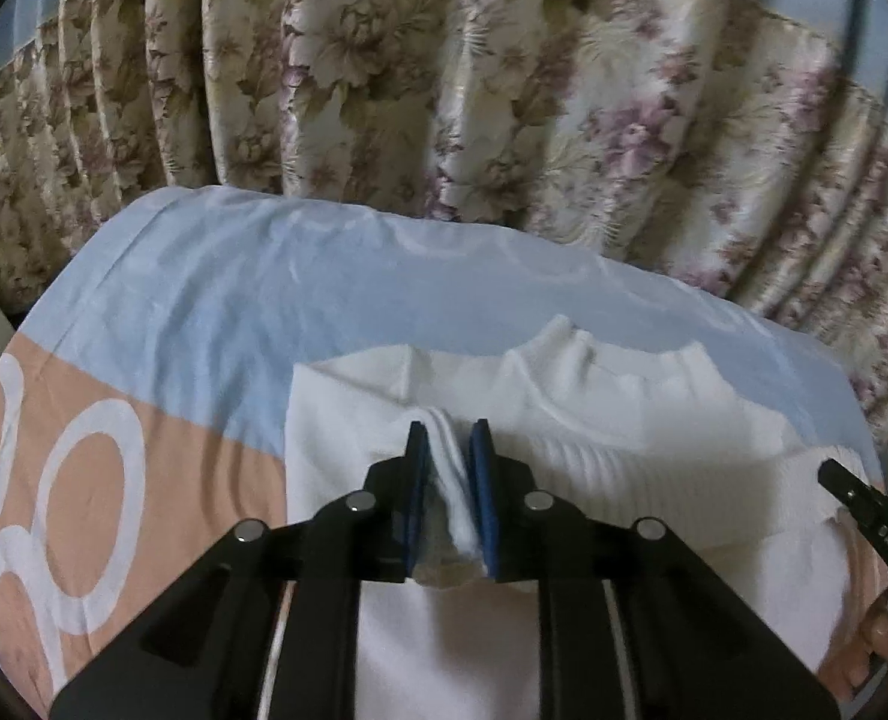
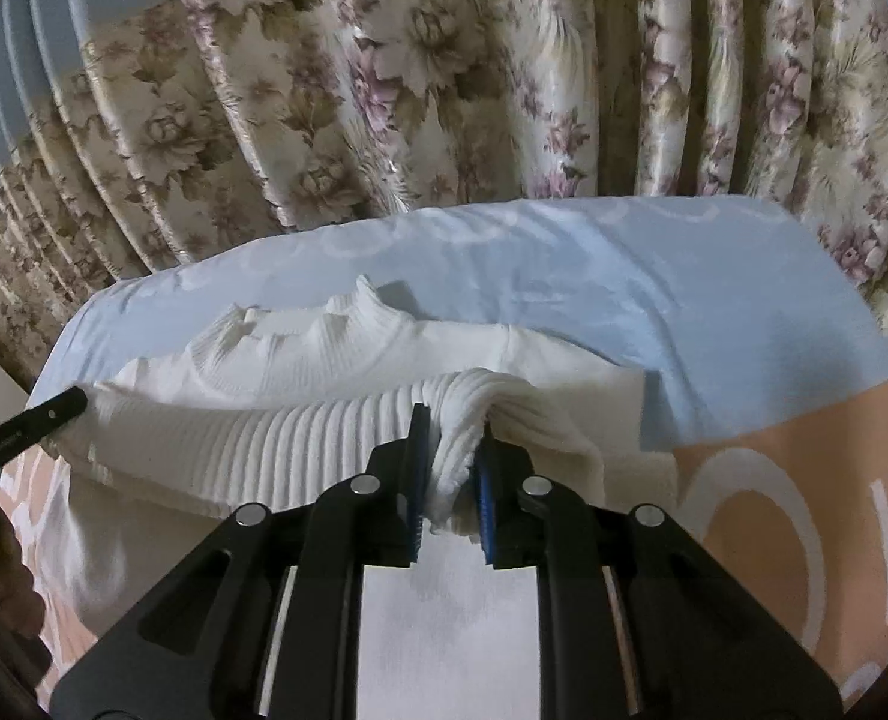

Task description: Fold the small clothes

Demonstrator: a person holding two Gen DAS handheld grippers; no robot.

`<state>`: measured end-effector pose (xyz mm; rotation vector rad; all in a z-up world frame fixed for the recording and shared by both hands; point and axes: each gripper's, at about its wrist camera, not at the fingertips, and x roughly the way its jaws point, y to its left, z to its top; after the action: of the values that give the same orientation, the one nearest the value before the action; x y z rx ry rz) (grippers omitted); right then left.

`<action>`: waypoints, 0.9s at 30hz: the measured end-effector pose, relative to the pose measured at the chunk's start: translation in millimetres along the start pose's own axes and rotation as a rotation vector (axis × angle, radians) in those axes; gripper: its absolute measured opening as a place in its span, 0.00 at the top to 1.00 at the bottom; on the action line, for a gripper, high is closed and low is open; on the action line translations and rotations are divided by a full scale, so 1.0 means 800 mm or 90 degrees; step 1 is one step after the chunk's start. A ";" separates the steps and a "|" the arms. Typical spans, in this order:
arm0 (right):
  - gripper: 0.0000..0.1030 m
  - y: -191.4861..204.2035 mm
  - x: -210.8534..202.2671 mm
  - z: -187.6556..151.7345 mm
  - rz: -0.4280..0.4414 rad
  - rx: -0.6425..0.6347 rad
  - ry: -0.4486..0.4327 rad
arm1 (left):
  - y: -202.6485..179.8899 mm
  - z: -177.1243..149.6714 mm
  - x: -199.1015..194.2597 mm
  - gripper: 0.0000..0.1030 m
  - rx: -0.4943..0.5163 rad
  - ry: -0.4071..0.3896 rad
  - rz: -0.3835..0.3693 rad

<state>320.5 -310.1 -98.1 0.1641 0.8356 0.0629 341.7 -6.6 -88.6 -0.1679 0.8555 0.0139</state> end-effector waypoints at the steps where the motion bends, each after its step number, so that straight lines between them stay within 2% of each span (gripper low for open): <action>1: 0.84 -0.001 0.008 0.005 -0.001 0.004 0.009 | 0.000 0.004 0.006 0.69 -0.005 0.000 0.010; 2: 0.83 -0.003 0.013 0.009 -0.003 0.010 0.014 | 0.000 0.008 0.012 0.61 -0.013 0.004 0.014; 4: 0.81 -0.007 0.029 0.022 -0.008 0.021 0.028 | 0.004 0.022 0.030 0.53 -0.040 0.020 0.018; 5: 0.68 -0.009 0.037 0.032 -0.011 0.029 0.030 | 0.005 0.030 0.039 0.51 -0.047 0.028 0.021; 6: 0.48 -0.010 0.040 0.040 -0.005 0.038 0.022 | 0.005 0.041 0.048 0.51 -0.046 0.029 0.026; 8: 0.40 -0.011 0.040 0.055 -0.022 0.042 -0.005 | 0.000 0.055 0.052 0.50 -0.032 0.019 0.038; 12: 0.41 -0.005 0.035 0.080 -0.030 0.022 -0.029 | -0.003 0.069 0.040 0.50 -0.010 -0.015 0.049; 15: 0.41 -0.004 0.029 0.084 -0.042 0.001 -0.041 | -0.003 0.070 0.028 0.49 0.007 -0.031 0.057; 19: 0.41 -0.014 0.016 0.077 -0.058 0.003 -0.054 | -0.007 0.071 0.015 0.45 0.061 -0.049 0.114; 26: 0.30 -0.032 -0.011 0.062 -0.081 -0.036 -0.050 | 0.012 0.073 -0.009 0.44 0.087 -0.073 0.162; 27: 0.28 -0.037 -0.014 0.059 -0.084 -0.036 -0.050 | 0.014 0.072 -0.012 0.44 0.098 -0.076 0.180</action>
<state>347.8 -346.4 -63.7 0.0578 0.7637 -0.0442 377.8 14.1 -46.4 0.0983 0.7527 0.2207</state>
